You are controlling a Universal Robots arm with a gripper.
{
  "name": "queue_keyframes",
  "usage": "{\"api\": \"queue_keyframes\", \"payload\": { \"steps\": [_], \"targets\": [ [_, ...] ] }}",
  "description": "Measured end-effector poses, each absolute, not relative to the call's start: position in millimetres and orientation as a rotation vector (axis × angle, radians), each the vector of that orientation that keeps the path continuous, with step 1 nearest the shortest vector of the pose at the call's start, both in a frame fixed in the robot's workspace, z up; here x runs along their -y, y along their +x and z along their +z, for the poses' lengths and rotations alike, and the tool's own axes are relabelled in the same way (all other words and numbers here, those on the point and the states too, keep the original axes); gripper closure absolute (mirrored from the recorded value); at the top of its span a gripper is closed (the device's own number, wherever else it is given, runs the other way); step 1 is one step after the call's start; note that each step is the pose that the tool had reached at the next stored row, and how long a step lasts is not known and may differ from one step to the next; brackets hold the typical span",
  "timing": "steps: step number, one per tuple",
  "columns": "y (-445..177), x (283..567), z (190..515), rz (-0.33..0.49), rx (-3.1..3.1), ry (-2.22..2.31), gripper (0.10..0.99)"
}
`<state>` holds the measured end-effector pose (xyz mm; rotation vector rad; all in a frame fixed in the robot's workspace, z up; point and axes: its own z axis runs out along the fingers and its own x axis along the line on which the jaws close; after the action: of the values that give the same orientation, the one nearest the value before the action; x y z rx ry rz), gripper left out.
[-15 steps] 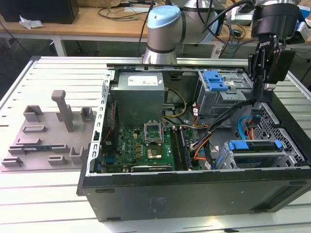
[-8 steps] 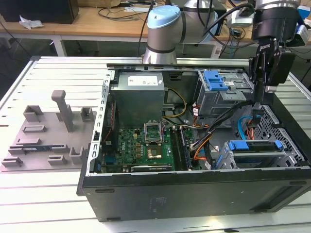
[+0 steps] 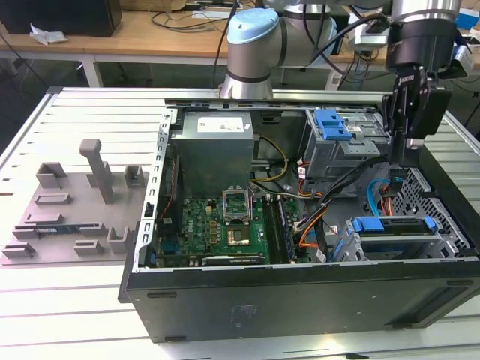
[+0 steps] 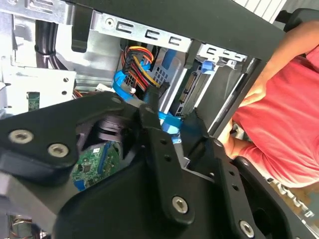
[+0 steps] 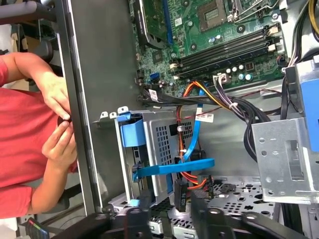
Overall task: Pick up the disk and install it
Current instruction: 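Insert the first disk wire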
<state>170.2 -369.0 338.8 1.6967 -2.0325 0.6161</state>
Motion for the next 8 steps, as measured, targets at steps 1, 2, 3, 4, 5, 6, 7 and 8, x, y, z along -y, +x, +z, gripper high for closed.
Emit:
{"api": "queue_keyframes", "payload": {
  "steps": [1,2,3,4,5,6,7,8],
  "targets": [
    [170.2,369.0,337.9,0.617,2.032,1.696,0.702],
    [170.2,369.0,337.0,0.618,2.031,1.696,0.702],
    [170.2,369.0,335.3,0.620,2.030,1.695,0.702],
    [170.2,369.0,334.3,0.620,2.030,1.694,0.702],
    [170.2,368.9,333.3,0.620,2.030,1.694,0.702],
    [170.2,368.9,332.6,0.621,2.029,1.694,0.702],
    [170.2,368.9,332.3,0.622,2.029,1.693,0.702],
    [170.2,368.9,332.0,0.622,2.029,1.693,0.702]
  ]
}}
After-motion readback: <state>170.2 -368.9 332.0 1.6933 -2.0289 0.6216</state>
